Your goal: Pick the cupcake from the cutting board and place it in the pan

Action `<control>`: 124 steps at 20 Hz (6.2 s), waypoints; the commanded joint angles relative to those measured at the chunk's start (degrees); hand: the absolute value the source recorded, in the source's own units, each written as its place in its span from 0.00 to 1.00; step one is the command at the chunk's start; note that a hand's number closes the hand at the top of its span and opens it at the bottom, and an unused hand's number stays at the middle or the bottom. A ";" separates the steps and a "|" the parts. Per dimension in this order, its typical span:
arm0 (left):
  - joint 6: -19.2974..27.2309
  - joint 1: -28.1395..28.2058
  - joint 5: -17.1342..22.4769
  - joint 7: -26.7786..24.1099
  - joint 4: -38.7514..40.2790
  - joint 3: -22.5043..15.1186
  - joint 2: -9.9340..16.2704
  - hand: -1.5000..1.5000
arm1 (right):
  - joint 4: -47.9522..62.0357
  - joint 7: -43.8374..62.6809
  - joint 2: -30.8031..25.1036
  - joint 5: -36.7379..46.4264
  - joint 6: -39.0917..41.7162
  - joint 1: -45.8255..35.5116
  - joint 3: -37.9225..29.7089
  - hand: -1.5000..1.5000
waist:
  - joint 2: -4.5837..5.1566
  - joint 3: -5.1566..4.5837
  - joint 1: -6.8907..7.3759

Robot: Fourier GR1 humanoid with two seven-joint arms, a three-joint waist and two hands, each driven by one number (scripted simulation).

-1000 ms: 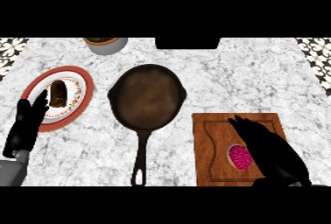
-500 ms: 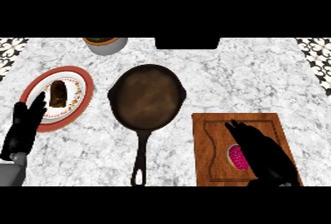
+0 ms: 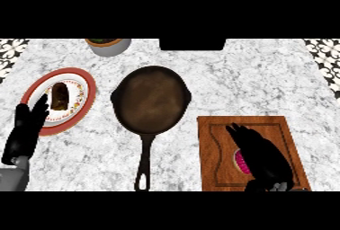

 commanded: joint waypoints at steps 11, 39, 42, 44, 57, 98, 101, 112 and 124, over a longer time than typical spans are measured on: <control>-4.55 -1.39 -2.82 -0.71 1.94 5.49 -0.38 0.50 | 5.41 -9.71 -0.80 11.01 -0.88 -1.64 -1.61 1.00 | 0.02 0.00 -0.08; -5.22 -2.91 -6.18 0.69 0.95 6.69 -3.75 0.50 | 30.09 -61.76 -1.84 -3.07 -20.70 -24.23 -24.01 1.00 | 0.01 0.00 0.03; -4.22 -2.44 -7.72 3.91 -2.40 5.88 -4.37 0.50 | 27.99 -56.38 1.65 -2.30 -17.35 -27.18 -22.48 1.00 | -0.05 -0.01 0.24; -3.77 -1.66 -7.89 3.22 -2.24 5.70 -6.32 0.50 | 29.55 -55.75 2.20 -2.37 -15.77 -29.82 -23.54 1.00 | 0.01 0.00 0.30; -8.45 -1.14 -5.95 0.69 -1.00 9.15 -3.49 0.50 | 55.07 -47.94 22.21 -0.45 -24.15 -46.31 -23.81 1.00 | 0.46 0.00 1.53; -7.79 -10.25 -10.54 0.26 4.11 4.16 -8.40 0.50 | 79.69 -59.44 22.65 -51.93 -43.72 -54.46 -6.99 0.00 | 1.92 0.07 7.98; -8.24 -8.32 -10.12 -1.02 4.48 5.80 -6.62 0.50 | 83.10 -59.48 22.65 -54.24 -44.15 -56.88 -9.98 0.00 | 1.77 0.03 6.63; -5.56 -3.07 -10.49 -2.08 2.05 6.95 -8.32 0.50 | 91.41 -68.28 9.95 -57.19 -29.57 -57.52 -18.71 0.00 | 1.04 0.07 2.46; -7.95 -2.38 -9.24 0.08 -0.67 8.16 -6.92 0.50 | 96.83 -73.74 -6.10 -54.02 -9.15 -56.45 -19.10 0.00 | 1.11 0.12 2.74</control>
